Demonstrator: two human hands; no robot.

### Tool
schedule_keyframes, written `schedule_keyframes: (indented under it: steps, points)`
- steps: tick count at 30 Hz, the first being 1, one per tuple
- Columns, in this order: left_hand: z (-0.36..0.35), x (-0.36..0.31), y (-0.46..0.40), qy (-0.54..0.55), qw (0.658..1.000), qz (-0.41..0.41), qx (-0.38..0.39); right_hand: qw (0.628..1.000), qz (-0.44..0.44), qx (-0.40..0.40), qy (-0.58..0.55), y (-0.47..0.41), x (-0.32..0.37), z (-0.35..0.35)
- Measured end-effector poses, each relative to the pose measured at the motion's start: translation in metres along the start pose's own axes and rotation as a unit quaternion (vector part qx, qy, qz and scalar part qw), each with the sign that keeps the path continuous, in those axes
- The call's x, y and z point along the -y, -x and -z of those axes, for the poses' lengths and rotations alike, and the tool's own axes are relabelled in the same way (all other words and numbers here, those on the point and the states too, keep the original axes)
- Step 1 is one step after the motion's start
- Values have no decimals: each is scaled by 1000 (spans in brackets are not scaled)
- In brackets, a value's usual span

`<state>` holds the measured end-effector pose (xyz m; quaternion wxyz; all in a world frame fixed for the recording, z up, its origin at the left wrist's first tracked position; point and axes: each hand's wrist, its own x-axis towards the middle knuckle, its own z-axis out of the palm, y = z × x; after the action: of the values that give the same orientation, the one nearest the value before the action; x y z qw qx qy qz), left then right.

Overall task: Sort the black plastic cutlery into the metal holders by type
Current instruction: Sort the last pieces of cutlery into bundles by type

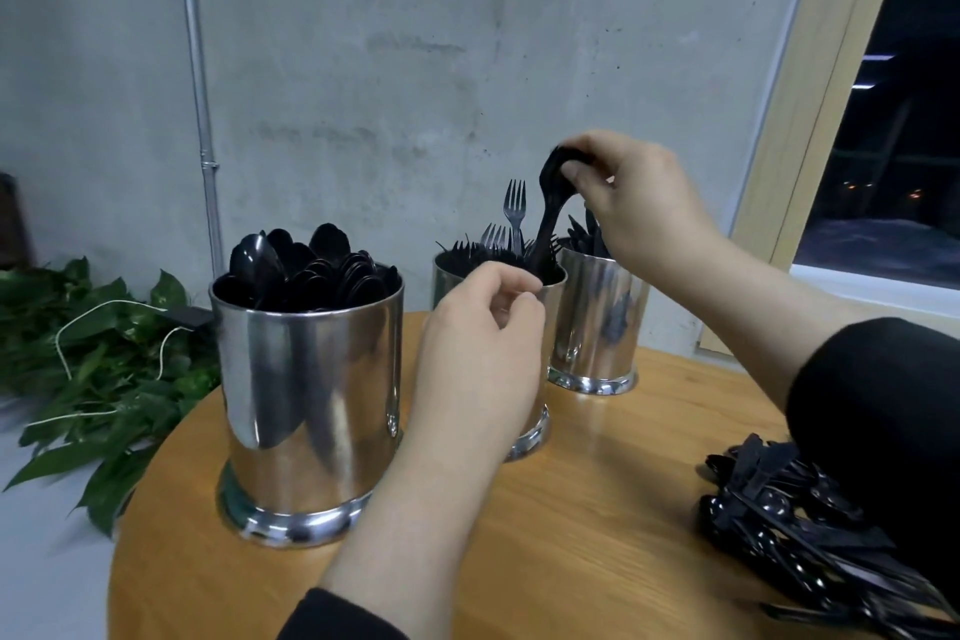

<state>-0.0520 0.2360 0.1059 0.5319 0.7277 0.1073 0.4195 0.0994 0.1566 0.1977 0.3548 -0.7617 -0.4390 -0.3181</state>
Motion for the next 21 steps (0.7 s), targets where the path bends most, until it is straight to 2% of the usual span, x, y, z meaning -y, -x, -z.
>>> schedule_keyframes:
  steps: [7,14,18,21]
  points:
    - [0,1,6,-45,999,10,-8,1000,-2,-4,-28,-4,4,8]
    - [-2,10,3,-112,992,-42,-28,999,-17,36,-6,4,-1,1]
    - [-1,13,1,-124,990,-60,-35,986,-14,148,72,13,-7,-9]
    - [-2,16,-1,-122,990,-65,-30,975,40,198,93,24,-14,-18]
